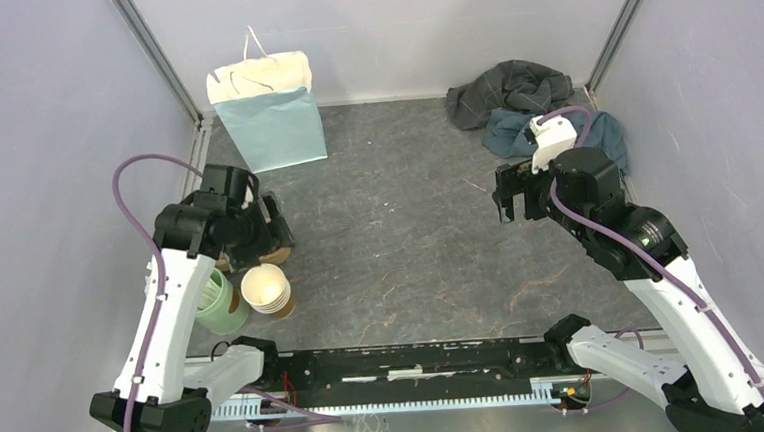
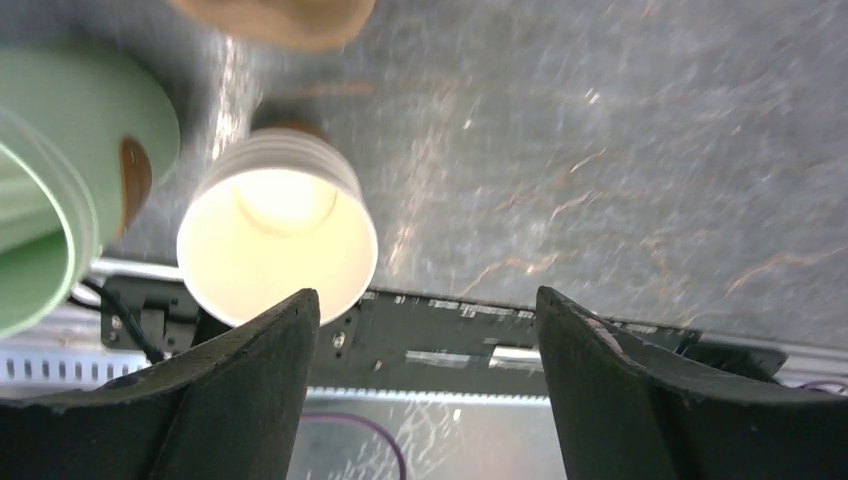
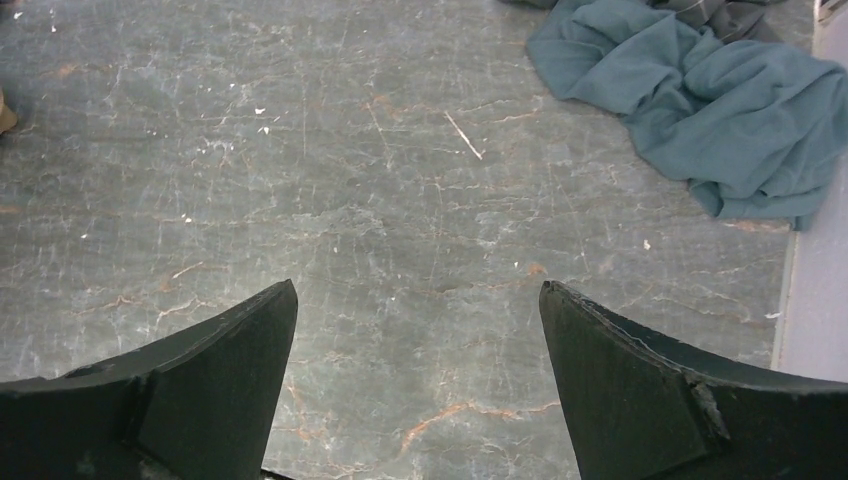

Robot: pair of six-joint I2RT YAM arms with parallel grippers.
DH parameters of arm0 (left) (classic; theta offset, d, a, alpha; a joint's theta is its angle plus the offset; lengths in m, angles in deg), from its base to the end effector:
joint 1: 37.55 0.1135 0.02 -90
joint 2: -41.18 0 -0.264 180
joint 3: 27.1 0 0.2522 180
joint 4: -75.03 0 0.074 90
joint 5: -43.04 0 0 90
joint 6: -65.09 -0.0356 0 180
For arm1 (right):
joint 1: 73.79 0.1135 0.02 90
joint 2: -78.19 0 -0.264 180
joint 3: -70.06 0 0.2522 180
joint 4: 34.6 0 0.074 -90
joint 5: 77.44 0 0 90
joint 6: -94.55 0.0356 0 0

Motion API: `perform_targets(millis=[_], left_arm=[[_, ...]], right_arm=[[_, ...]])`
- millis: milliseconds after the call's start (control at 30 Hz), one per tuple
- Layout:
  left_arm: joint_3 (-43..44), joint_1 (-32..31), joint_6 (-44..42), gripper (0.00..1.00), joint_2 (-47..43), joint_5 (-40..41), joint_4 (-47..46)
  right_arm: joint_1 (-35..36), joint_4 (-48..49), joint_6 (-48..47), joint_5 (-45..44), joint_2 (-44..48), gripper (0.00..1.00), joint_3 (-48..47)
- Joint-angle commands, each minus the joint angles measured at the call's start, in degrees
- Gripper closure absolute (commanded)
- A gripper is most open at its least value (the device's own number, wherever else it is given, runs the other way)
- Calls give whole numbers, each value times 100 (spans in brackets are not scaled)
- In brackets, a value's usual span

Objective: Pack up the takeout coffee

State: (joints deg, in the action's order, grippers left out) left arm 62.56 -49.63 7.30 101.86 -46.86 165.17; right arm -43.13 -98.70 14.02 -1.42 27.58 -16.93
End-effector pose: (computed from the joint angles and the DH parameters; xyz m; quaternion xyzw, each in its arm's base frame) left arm 0.1606 -0.0343 0.3699 -0.1695 0.9536 -0.0931 0.2310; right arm 0.1348 0.0699 0.4166 -0.0943 0.8466 0.0783 0.5179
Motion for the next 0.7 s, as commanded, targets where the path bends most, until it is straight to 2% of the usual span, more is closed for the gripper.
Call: perform_targets(millis=[0,100,267,367,400,467,667], left_arm=[[-524,-272,870,18,-382,233,510],[-973,-362,1030,17,-441,197,204],[-1248,-392,909,18,-271,403,-69],[-1400,-401,759,36,-167,369,-240],[-1433,-401,732,39,-132,412,-260],[-1474,-400,633,44,-54,506,-291],[-1521,-401,486,51,159,749,-502]], right_arm=[[-19,162,243,230,62,2,86],[-18,199,257,276,75,2,124],[-22,163,256,277,75,2,130],[-12,162,283,282,91,2,141],[-20,157,299,281,96,2,140],[-21,171,303,265,118,2,172],[-14,198,301,263,129,2,255]])
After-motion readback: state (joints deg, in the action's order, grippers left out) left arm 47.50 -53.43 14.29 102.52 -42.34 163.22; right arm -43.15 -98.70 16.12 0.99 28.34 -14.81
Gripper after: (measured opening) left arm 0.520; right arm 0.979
